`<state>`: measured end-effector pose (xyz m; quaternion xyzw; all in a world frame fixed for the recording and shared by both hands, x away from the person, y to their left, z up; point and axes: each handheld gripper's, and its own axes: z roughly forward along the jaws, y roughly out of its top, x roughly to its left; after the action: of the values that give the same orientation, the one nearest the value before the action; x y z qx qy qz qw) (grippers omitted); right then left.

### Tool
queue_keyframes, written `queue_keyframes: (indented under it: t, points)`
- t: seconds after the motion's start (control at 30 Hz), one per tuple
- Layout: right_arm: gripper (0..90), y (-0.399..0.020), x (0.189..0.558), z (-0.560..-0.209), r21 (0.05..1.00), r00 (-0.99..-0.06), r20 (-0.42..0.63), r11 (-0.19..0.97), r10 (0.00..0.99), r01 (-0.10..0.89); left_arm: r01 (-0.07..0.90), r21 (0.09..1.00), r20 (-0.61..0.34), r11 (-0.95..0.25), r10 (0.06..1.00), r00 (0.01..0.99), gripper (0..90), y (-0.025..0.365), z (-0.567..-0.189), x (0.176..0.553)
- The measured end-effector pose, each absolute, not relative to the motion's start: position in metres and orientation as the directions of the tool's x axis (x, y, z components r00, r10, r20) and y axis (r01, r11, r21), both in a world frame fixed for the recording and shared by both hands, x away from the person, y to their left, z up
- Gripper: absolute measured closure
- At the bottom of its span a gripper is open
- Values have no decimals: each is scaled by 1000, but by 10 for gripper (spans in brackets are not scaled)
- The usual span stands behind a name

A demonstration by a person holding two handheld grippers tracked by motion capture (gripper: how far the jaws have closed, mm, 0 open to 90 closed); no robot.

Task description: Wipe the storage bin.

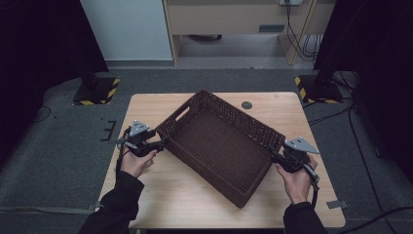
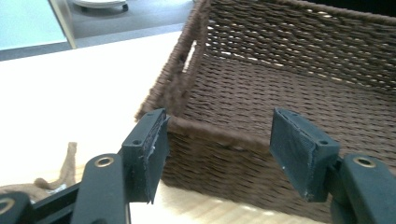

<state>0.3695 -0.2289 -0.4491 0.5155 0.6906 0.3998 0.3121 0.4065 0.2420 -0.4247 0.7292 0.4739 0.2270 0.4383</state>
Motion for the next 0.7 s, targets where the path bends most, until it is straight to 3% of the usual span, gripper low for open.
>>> queue_keyframes:
  t: [0.4,0.67,0.7]
  points:
    - [499,-223,360,-446,866,-289,-5,148,957,478,497,855,-91,-147,901,424,373,251,-431,430]
    - [534,-227,371,-449,877,-283,-30,161,959,452,512,840,-87,-181,885,457,459,251,-437,441]
    - [524,-228,372,-448,878,-289,-26,160,957,451,521,831,-90,-195,877,471,520,250,-439,442]
